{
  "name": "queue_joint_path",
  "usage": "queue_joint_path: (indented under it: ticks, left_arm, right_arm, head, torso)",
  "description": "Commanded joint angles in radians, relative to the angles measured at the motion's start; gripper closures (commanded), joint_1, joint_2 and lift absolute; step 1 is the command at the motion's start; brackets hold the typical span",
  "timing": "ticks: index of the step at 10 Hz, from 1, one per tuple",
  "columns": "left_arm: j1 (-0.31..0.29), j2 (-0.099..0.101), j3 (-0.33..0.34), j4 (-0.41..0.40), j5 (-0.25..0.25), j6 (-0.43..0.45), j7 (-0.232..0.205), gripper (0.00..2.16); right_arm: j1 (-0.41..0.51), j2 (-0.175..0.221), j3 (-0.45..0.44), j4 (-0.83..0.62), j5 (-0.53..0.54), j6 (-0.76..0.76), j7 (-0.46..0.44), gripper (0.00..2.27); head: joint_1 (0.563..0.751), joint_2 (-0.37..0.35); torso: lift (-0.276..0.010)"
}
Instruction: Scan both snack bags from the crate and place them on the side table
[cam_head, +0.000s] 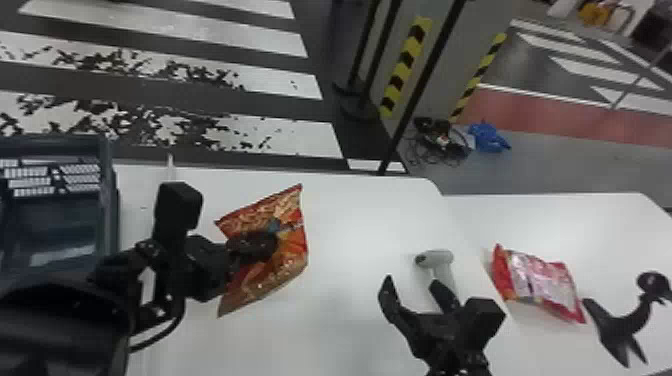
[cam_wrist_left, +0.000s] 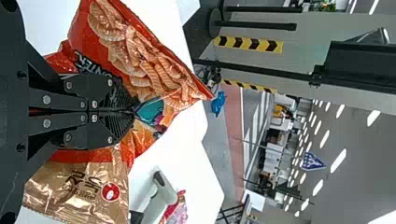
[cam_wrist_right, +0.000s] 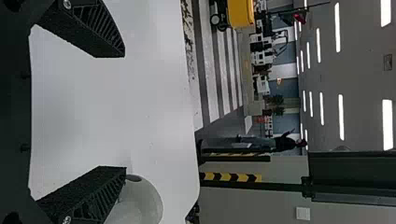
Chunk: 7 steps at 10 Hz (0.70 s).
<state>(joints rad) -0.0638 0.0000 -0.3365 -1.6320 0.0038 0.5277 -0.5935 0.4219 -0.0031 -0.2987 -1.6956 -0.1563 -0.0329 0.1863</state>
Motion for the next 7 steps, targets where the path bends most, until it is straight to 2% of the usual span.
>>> queue_joint_path:
  ticks: [1, 3, 4, 5, 6, 7]
  left_arm:
    - [-0.010, -0.003, -0.067, 0.075, 0.012, -0.068, 0.035, 2.13]
    - [-0.017, -0.003, -0.134, 0.139, 0.021, -0.123, 0.057, 2.14]
    - [-0.024, -0.003, -0.161, 0.159, 0.021, -0.123, 0.066, 2.14]
    - [-0.037, -0.003, -0.190, 0.190, 0.025, -0.123, 0.115, 2.10]
    - [-0.045, -0.003, -0.216, 0.212, 0.013, -0.127, 0.172, 1.73]
    - [-0.070, -0.003, -0.223, 0.258, 0.036, -0.142, 0.172, 0.49]
  right_arm:
    - [0.000, 0.004, -0.011, 0.001, -0.009, -0.002, -0.001, 0.06]
    - [0.000, 0.004, -0.016, 0.005, -0.011, -0.002, -0.001, 0.06]
    - [0.000, 0.004, -0.016, 0.005, -0.011, -0.002, -0.001, 0.06]
    - [0.000, 0.004, -0.016, 0.005, -0.011, -0.002, -0.001, 0.06]
    - [0.000, 0.004, -0.016, 0.005, -0.011, -0.002, -0.001, 0.06]
    - [0.000, 0.004, -0.016, 0.007, -0.011, -0.002, -0.001, 0.06]
  head:
    - [0.695, -0.350]
    - [0.695, -0.350]
    - [0.695, -0.350]
    - [0.695, -0.350]
    - [0.695, -0.350]
    - [0.695, -0.350]
  torso:
    - [-0.098]
    - [-0.098]
    - [-0.098]
    - [-0.098]
    - [-0.098]
    - [-0.098]
